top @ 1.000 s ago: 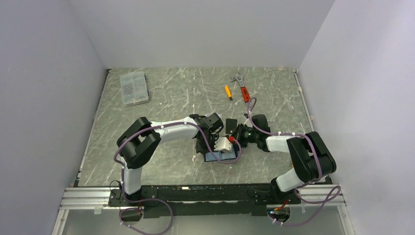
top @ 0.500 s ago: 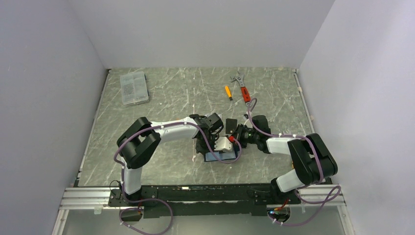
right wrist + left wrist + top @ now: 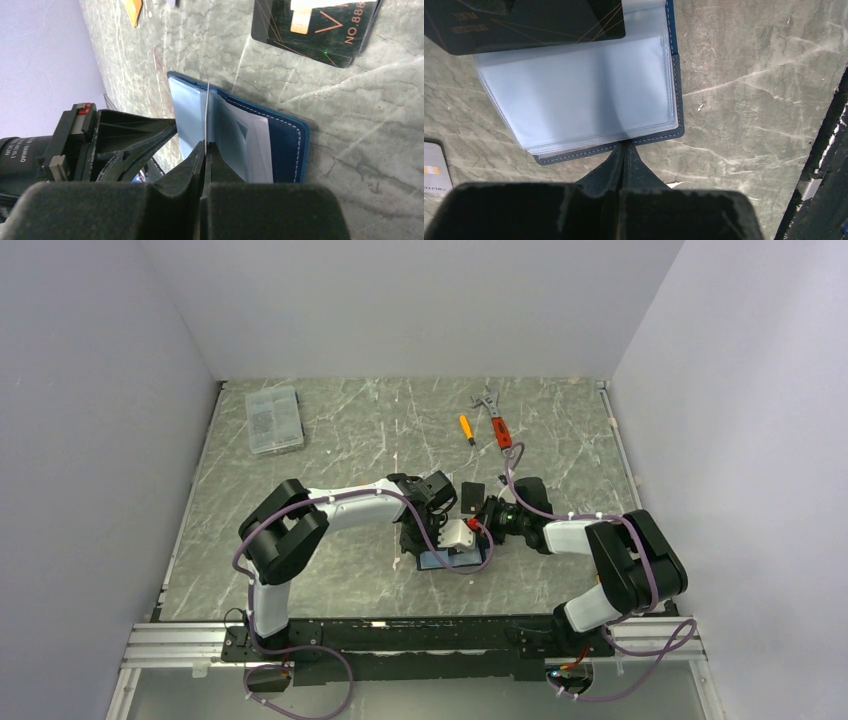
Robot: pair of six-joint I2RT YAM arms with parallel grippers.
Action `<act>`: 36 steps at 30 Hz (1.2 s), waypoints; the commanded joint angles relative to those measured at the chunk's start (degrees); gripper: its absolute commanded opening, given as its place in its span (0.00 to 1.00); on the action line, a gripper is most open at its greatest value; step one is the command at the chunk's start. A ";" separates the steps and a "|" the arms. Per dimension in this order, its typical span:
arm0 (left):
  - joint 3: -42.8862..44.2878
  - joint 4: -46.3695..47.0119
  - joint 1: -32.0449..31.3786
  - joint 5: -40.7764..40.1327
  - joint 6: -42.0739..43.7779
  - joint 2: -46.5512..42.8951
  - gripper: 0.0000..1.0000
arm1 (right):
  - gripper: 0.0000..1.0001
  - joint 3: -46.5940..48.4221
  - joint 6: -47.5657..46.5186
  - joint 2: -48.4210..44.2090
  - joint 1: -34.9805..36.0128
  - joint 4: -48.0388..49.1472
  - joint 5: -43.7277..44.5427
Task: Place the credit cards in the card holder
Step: Insert the credit card into the card holder.
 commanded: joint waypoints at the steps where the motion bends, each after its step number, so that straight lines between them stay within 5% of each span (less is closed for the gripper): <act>1: -1.54 -1.72 -1.46 2.22 -0.73 3.11 0.02 | 0.00 -0.47 -0.92 1.26 -0.07 3.27 0.15; 27: -0.68 -1.88 -2.16 2.12 -0.81 3.43 0.00 | 0.00 -4.67 3.48 3.90 0.06 12.87 -6.24; 36: -0.80 -1.85 -2.34 1.84 -0.55 3.10 0.00 | 0.00 -3.14 1.69 5.16 0.12 8.75 -5.18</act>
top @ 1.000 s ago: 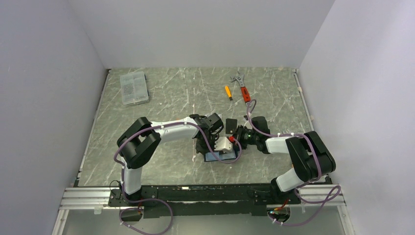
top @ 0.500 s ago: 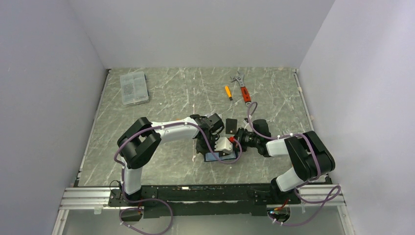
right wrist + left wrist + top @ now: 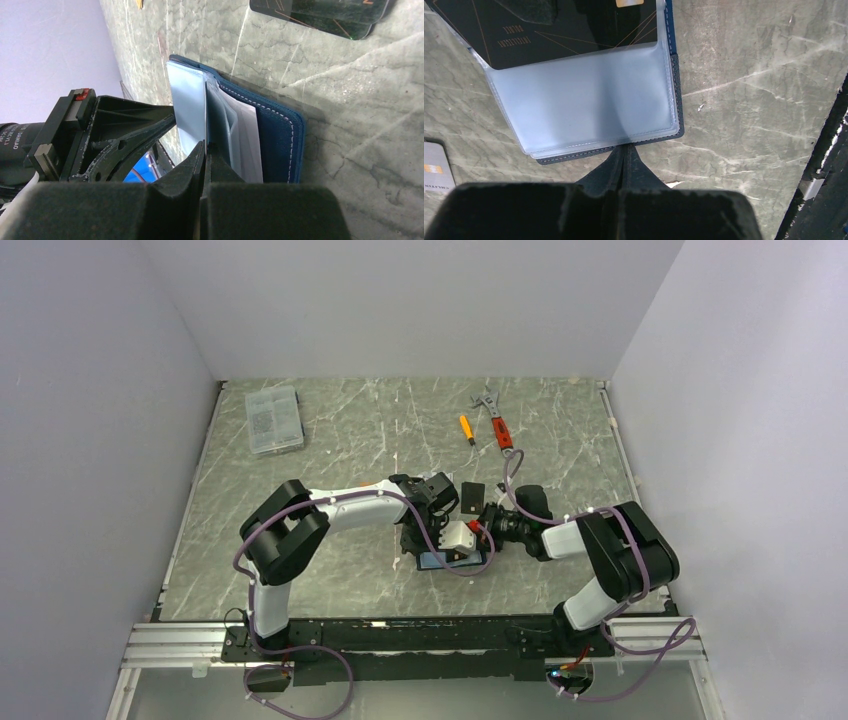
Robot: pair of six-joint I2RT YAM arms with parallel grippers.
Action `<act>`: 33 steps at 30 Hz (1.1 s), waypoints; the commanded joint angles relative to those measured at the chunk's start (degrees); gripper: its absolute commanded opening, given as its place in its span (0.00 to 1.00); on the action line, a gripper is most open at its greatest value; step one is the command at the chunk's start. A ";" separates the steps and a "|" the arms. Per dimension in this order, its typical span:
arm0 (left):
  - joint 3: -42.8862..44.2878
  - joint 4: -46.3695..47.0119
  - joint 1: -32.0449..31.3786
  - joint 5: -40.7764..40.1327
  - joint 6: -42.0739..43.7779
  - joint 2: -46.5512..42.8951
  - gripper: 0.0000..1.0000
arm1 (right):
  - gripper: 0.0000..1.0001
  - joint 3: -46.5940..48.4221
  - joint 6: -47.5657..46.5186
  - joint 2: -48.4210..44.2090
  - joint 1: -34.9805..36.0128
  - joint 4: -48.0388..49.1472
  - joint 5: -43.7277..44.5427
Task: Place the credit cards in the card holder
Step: Insert the credit card into the card holder.
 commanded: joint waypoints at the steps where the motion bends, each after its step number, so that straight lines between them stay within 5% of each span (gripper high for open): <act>1: -1.09 -1.37 -1.65 3.00 -0.50 2.96 0.00 | 0.00 1.22 -1.89 0.69 0.07 -1.52 0.17; 16: -0.78 -1.36 -1.64 2.67 -0.13 2.67 0.00 | 0.00 4.93 -6.57 3.68 1.95 -7.84 0.60; 23: -2.34 -0.65 -1.60 2.43 -0.22 1.81 0.00 | 0.54 5.52 -11.24 -3.76 1.82 -21.41 10.05; 33: -3.13 0.38 -1.29 2.65 -0.48 0.59 0.00 | 0.55 8.50 -12.97 -7.45 4.34 -27.18 15.09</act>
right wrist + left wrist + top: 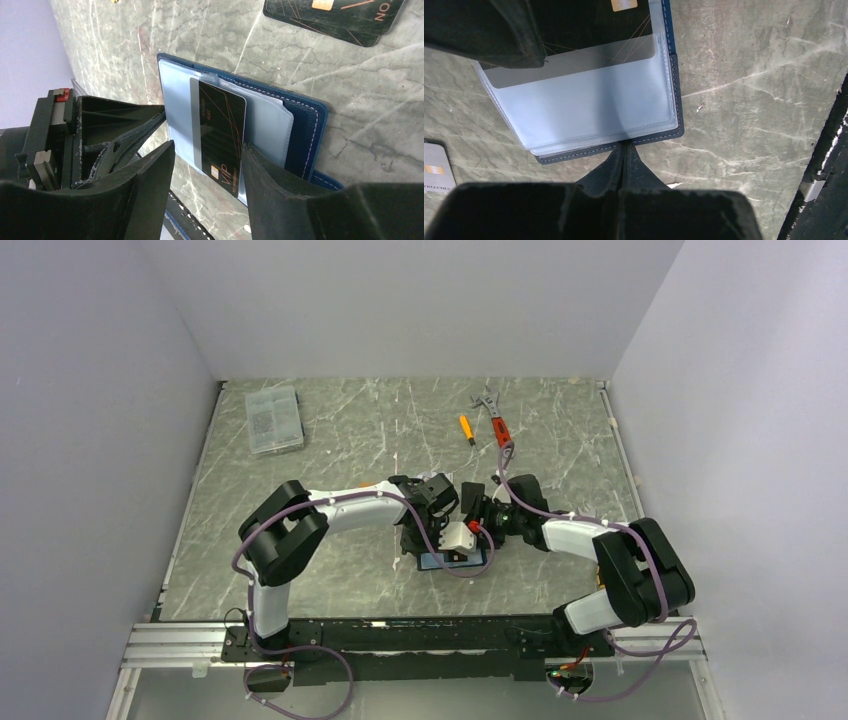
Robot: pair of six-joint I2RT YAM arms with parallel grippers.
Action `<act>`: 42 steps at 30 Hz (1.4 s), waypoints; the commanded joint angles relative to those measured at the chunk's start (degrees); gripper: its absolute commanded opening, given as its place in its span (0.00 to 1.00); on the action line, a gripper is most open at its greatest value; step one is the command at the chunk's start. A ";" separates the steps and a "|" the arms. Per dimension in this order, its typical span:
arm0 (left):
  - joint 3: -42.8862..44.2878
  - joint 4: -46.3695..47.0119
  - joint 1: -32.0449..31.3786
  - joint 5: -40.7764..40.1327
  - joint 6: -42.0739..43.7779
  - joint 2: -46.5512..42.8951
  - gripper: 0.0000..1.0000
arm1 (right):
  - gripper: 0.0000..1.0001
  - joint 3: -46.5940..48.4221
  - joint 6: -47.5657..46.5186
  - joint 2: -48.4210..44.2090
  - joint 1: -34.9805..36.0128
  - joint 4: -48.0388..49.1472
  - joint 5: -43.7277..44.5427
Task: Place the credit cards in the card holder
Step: Insert the credit card into the card holder.
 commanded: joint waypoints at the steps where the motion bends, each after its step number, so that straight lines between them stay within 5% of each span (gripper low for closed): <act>1: -2.69 0.00 -1.05 2.74 -0.70 0.84 0.00 | 0.54 2.27 -3.05 0.48 2.66 -6.49 7.29; 10: -2.00 1.36 -0.78 3.08 -0.64 0.48 0.00 | 0.52 6.60 -3.35 1.05 9.32 -7.55 9.99; 18: -2.56 2.58 -0.36 4.04 -0.93 -0.72 0.00 | 0.48 6.58 -3.21 2.77 11.07 -1.71 2.75; 24: -3.28 3.59 3.00 7.05 -2.07 -3.50 0.00 | 0.31 2.94 -1.42 0.24 4.83 0.25 -2.16; 30: -4.74 4.59 3.86 7.09 -2.00 -4.42 0.00 | 0.35 1.89 -0.10 1.07 0.66 1.84 -6.44; 38: -4.96 5.12 3.89 6.82 -2.30 -4.46 0.00 | 0.02 4.20 -0.96 1.01 3.01 -1.94 -0.16; 42: -4.95 5.31 3.92 6.87 -2.27 -4.25 0.00 | 0.00 5.94 -1.05 2.58 5.50 -4.45 4.07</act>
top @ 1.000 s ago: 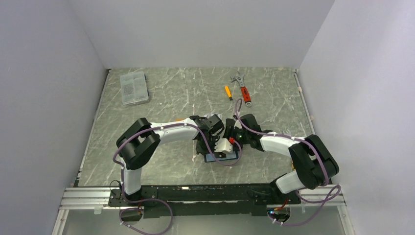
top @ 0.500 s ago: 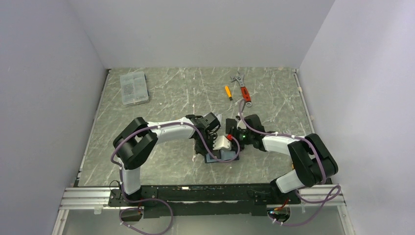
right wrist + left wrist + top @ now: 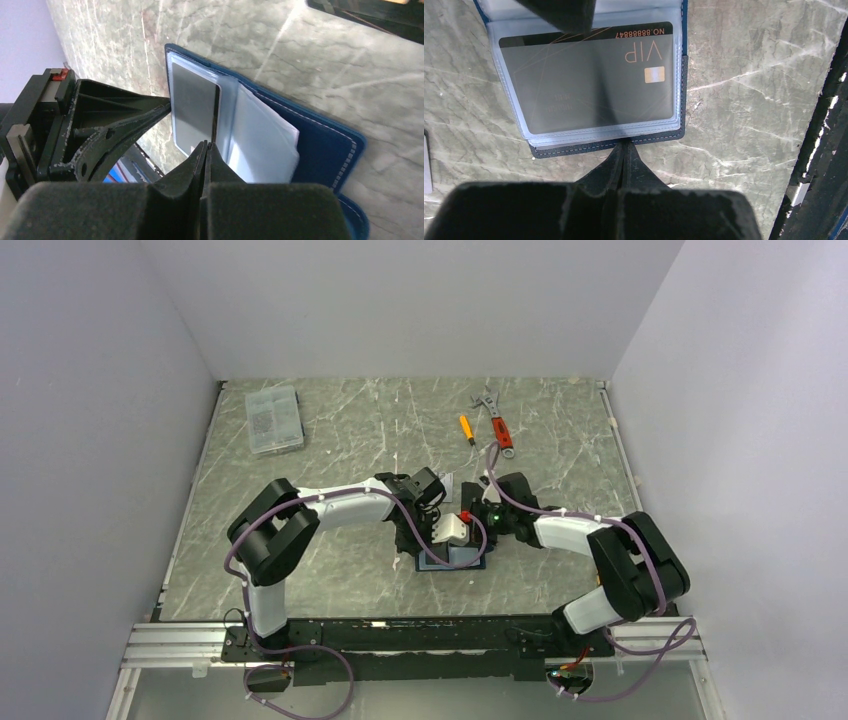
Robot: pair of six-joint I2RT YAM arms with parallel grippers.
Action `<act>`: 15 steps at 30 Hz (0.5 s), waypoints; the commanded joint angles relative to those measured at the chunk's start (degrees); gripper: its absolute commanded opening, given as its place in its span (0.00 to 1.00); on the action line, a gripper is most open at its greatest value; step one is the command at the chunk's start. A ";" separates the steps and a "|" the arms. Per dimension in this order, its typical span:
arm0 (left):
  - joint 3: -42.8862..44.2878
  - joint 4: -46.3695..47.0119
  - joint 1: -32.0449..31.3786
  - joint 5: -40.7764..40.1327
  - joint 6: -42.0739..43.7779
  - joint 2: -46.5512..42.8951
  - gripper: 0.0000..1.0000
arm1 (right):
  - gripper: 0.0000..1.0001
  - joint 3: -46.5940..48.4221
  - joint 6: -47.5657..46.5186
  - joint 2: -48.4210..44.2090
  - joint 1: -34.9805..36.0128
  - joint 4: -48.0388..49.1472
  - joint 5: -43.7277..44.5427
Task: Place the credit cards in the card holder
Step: Insert the credit card into the card holder.
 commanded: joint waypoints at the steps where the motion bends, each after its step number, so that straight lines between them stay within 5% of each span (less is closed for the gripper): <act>1: -0.69 1.01 -0.02 0.83 -0.38 -1.41 0.00 | 0.00 2.90 -0.46 0.89 2.07 -1.42 4.67; 15: 2.44 -0.48 -0.04 2.07 -0.21 -1.34 0.00 | 0.00 7.59 -1.88 5.13 5.30 -2.94 2.44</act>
